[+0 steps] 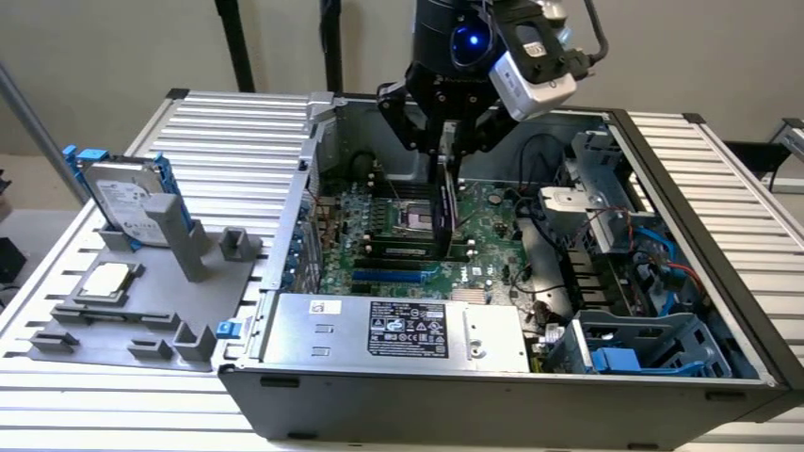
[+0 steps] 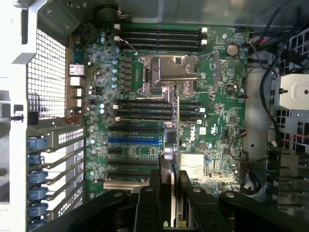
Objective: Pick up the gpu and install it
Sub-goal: 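Insert the gpu into the slot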
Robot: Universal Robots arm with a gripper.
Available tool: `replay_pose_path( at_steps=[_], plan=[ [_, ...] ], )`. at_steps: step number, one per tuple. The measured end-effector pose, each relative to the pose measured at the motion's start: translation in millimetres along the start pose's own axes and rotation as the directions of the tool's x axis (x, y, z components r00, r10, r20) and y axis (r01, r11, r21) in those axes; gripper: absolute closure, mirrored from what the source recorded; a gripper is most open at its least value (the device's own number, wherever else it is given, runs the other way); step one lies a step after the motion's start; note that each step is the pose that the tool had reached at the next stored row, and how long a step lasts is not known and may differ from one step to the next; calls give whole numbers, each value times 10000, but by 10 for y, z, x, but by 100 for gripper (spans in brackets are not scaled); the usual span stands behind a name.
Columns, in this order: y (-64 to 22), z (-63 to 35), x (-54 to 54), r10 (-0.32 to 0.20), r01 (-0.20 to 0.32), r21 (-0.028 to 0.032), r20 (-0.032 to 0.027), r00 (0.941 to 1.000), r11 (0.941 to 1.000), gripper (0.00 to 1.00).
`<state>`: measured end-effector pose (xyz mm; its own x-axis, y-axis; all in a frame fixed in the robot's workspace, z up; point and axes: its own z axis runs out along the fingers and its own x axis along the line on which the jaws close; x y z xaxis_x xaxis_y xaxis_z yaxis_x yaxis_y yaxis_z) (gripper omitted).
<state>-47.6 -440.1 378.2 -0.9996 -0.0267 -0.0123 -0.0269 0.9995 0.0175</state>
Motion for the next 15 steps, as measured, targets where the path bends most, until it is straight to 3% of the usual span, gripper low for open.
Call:
replay_pose_path(
  at_steps=[4, 8, 11, 15],
  plan=[
    [0, 0, 0, -724, 724, -10, -12, 9974, 9974, 74],
    [-1, 3, 0, -1451, 1450, -19, -25, 9894, 9894, 74],
    [0, 8, 0, -1986, 1986, -29, -32, 9801, 9801, 74],
    [0, 14, 0, -2686, 2686, -40, -43, 9632, 9632, 74]
  ],
)
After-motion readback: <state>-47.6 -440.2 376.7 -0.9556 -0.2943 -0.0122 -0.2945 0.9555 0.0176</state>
